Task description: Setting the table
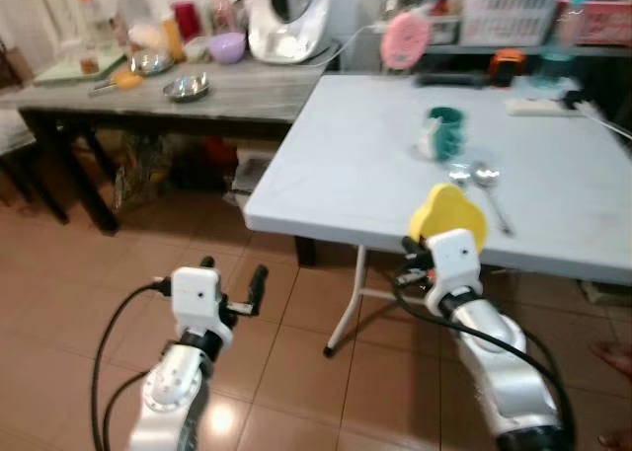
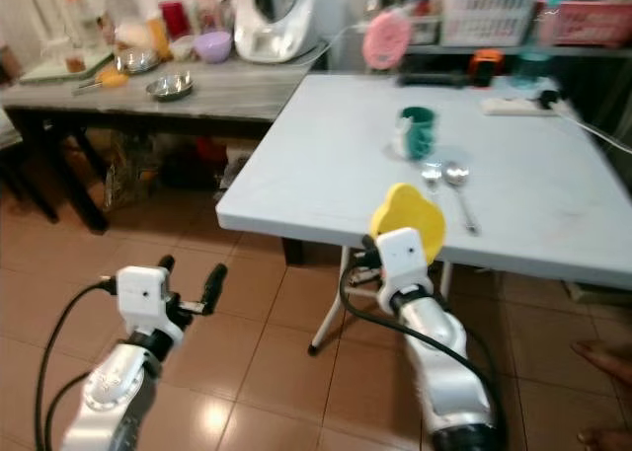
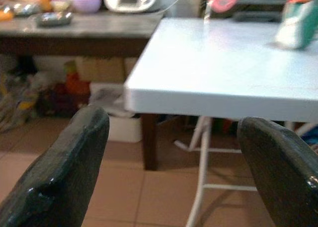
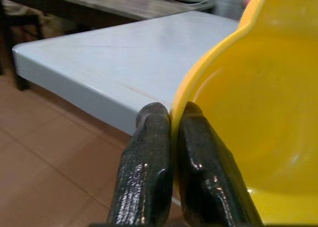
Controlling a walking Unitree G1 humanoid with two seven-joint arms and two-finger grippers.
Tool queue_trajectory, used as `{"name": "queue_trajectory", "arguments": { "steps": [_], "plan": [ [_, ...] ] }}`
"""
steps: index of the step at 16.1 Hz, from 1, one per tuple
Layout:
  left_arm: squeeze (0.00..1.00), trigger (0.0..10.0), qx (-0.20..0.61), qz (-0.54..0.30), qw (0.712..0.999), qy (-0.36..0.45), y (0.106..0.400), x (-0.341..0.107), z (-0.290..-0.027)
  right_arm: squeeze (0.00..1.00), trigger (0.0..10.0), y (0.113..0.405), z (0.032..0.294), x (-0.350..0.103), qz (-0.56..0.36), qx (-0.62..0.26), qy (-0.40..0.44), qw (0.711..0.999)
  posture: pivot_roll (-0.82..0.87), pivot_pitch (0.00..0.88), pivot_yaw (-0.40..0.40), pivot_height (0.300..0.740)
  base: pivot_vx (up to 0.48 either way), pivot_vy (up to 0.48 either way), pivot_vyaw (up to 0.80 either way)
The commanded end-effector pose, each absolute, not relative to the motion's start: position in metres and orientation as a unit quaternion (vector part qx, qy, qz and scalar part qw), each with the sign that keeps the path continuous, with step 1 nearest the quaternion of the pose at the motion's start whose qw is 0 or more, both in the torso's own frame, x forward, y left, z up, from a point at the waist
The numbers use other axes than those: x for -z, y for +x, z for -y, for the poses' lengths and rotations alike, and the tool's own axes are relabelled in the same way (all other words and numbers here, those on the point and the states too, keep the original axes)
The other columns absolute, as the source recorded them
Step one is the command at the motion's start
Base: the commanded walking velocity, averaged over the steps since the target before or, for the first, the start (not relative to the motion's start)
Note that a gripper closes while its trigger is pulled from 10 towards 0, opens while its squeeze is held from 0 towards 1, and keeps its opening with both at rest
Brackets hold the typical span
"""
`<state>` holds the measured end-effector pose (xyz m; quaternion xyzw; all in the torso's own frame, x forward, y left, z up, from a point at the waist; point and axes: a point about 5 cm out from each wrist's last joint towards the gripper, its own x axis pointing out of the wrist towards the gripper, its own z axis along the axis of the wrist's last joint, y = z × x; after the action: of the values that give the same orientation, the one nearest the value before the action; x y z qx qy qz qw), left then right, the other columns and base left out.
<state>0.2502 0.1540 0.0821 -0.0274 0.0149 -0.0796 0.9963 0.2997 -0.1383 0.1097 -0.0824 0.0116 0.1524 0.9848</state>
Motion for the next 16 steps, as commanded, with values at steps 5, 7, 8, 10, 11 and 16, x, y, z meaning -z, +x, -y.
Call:
{"name": "queue_trajectory", "arguments": {
  "steps": [5, 7, 8, 10, 11, 16],
  "plan": [
    [0.00, 10.0, 0.076, -0.010, 0.997, -0.031, 0.2506, -0.0856, -0.1569, 0.00, 10.0, 0.3006, 0.1362, -0.1170, 0.009, -0.159, -0.091, 0.983, -0.13, 0.003, 0.080, 0.740, 0.000, 0.000, 0.00],
    [0.00, 10.0, 0.078, -0.008, 0.996, -0.035, 0.2506, -0.0857, -0.1567, 0.00, 10.0, 0.3013, 0.1369, -0.1170, 0.010, -0.156, -0.092, 0.983, -0.13, 0.005, 0.082, 0.740, 0.000, 0.000, -0.23],
    [0.00, 10.0, 0.082, -0.008, 0.996, -0.035, 0.2506, -0.0860, -0.1556, 0.00, 10.0, 0.3012, 0.1372, -0.1175, 0.012, -0.156, -0.092, 0.983, -0.13, 0.006, 0.082, 0.740, 0.000, 0.000, -0.68],
    [0.00, 10.0, 0.085, -0.008, 0.996, -0.036, 0.2502, -0.0859, -0.1538, 0.00, 10.0, 0.3011, 0.1379, -0.1174, 0.012, -0.155, -0.092, 0.984, -0.13, 0.007, 0.082, 0.740, 0.000, 0.317, -0.67],
    [0.00, 10.0, 0.086, -0.008, 0.996, -0.038, 0.2502, -0.0858, -0.1535, 0.00, 10.0, 0.3010, 0.1378, -0.1176, 0.013, -0.155, -0.092, 0.983, -0.13, 0.007, 0.083, 0.740, 0.000, 0.379, -0.66],
    [0.00, 10.0, 0.088, -0.009, 0.995, -0.035, 0.2503, -0.0858, -0.1524, 0.00, 10.0, 0.3011, 0.1375, -0.1175, 0.013, -0.155, -0.091, 0.984, -0.14, 0.010, 0.085, 0.740, 0.000, 0.417, -0.56]
  ]
}}
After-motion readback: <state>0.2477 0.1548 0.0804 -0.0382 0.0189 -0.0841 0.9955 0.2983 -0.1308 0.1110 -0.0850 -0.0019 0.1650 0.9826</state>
